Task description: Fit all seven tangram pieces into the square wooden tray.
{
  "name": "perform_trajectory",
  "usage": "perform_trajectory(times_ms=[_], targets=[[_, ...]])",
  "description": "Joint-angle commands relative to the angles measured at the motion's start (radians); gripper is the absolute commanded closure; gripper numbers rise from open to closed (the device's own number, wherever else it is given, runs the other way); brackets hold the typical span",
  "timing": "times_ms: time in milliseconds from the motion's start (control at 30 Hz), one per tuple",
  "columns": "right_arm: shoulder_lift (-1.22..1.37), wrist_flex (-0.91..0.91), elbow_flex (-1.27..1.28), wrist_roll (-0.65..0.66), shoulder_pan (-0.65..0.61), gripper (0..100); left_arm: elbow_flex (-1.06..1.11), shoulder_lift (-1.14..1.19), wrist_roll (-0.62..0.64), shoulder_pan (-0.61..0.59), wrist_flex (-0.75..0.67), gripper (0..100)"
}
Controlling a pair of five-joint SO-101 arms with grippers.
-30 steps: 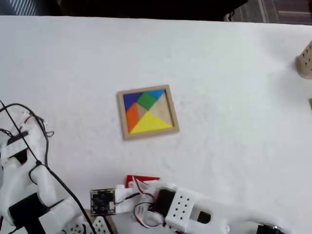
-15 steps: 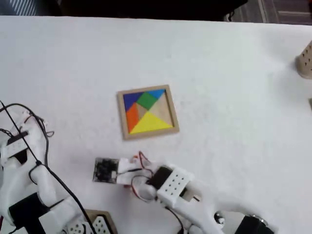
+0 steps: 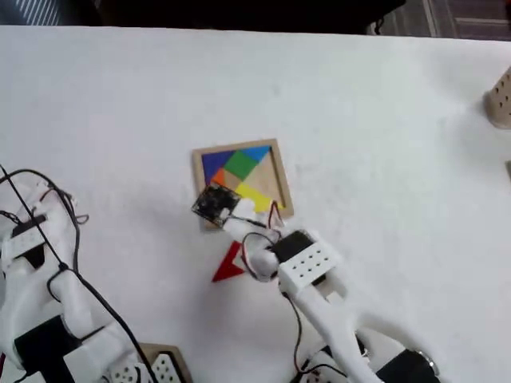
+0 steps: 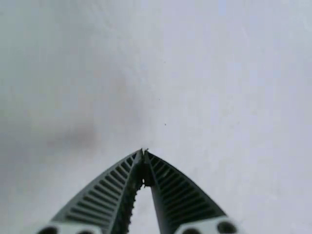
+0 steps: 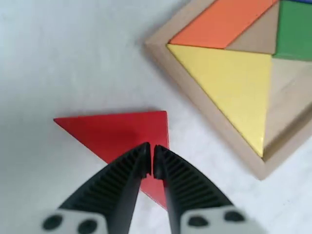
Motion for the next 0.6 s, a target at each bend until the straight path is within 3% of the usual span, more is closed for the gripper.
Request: perform_trajectory(times_ms=[0, 200, 367, 467, 567], targets=[[-0.064, 0.058, -0.051, -0.051, 0.015, 97.9, -0.044, 0.002, 0.005, 0.036, -0.020, 97], [-0.171, 0.168, -0.052, -0.190, 0.110, 97.9, -0.012, 0.001, -0.008, 0.142, -0.018, 97], [-0.214, 0.232, -0.048, -0.267, 0.334, 97.9, 0.008, 0.001, -0.195, 0.240, -0.012, 97], [-0.214, 0.232, -0.044, -0.264, 0.483, 97.9, 0.014, -0.053, -0.287, 0.318, 0.069, 97], [-0.214, 0.228, -0.018, -0.261, 0.602, 97.9, 0.015, -0.163, -0.344, 0.438, 0.239, 97]])
